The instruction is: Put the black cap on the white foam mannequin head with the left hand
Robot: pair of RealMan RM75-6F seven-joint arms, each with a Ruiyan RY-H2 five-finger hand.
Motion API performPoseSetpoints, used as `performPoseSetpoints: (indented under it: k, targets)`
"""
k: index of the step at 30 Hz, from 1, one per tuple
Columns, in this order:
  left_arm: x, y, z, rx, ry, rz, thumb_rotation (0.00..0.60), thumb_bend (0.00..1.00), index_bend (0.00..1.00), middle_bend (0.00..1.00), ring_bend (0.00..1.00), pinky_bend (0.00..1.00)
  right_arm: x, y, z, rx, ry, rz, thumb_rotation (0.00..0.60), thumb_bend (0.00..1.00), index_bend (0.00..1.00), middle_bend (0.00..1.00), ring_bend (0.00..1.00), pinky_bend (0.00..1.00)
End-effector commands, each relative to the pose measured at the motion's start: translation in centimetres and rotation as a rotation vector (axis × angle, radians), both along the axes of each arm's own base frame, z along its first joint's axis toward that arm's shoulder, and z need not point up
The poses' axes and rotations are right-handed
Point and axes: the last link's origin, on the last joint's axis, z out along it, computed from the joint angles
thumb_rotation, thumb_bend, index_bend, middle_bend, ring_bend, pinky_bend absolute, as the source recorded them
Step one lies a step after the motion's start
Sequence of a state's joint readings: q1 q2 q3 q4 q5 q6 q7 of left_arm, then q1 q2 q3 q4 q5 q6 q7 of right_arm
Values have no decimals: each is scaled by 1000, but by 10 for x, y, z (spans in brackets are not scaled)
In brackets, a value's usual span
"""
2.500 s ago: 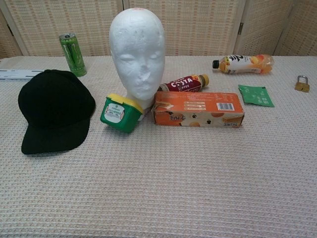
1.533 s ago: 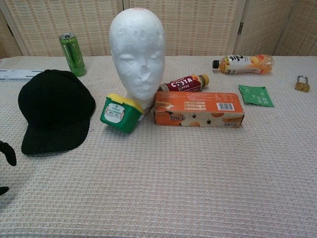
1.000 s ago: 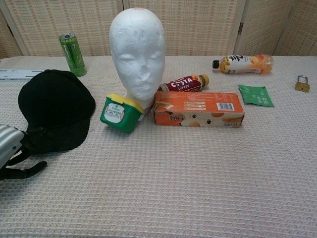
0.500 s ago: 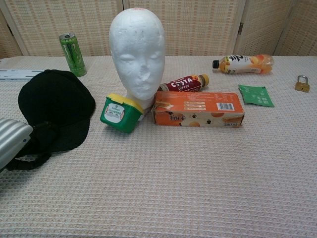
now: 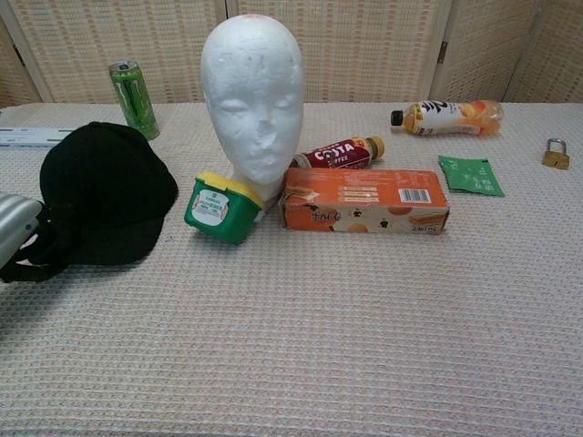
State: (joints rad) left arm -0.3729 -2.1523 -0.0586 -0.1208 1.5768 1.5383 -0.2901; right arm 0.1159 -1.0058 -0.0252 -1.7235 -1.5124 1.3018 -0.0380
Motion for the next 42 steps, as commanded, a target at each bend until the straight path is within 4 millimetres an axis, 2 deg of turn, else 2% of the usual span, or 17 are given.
performPoseSetpoints:
  k: [1,8,14,20,23,27,32,42]
  targets:
    - [1,5,6,26,-15,-5,600,470,675,1000,1000,1000,0,0,0,3,-1,2,600,4,0,0,0,0]
    - [9,22,34,141,-70,-49,600,496,685,1000,1000,1000,1,0,0,12,-6,3,600,5,0,0,0,0]
    - [27,55,76,317,-146,-118,600,511,686,1000,1000,1000,2,1,0,25,-11,10,600,4,0,0,0,0]
    - [55,89,118,457,-168,-222,600,517,685,1000,1000,1000,4,4,3,23,-27,16,600,4,0,0,0,0]
    - [75,109,139,517,-171,-272,600,518,685,1000,1000,1000,2,3,7,9,-34,10,600,5,0,0,0,0]
    - [103,129,154,569,-192,-317,600,520,686,1000,1000,1000,1,2,8,12,-38,-1,600,4,0,0,0,0]
    - [139,142,148,560,-216,-373,600,519,686,1000,1000,1000,0,0,10,4,-46,-11,600,4,0,0,0,0]
    - [212,135,101,482,-265,-509,600,522,692,1000,1000,1000,-1,-1,20,-20,-69,-15,600,3,0,0,0,0]
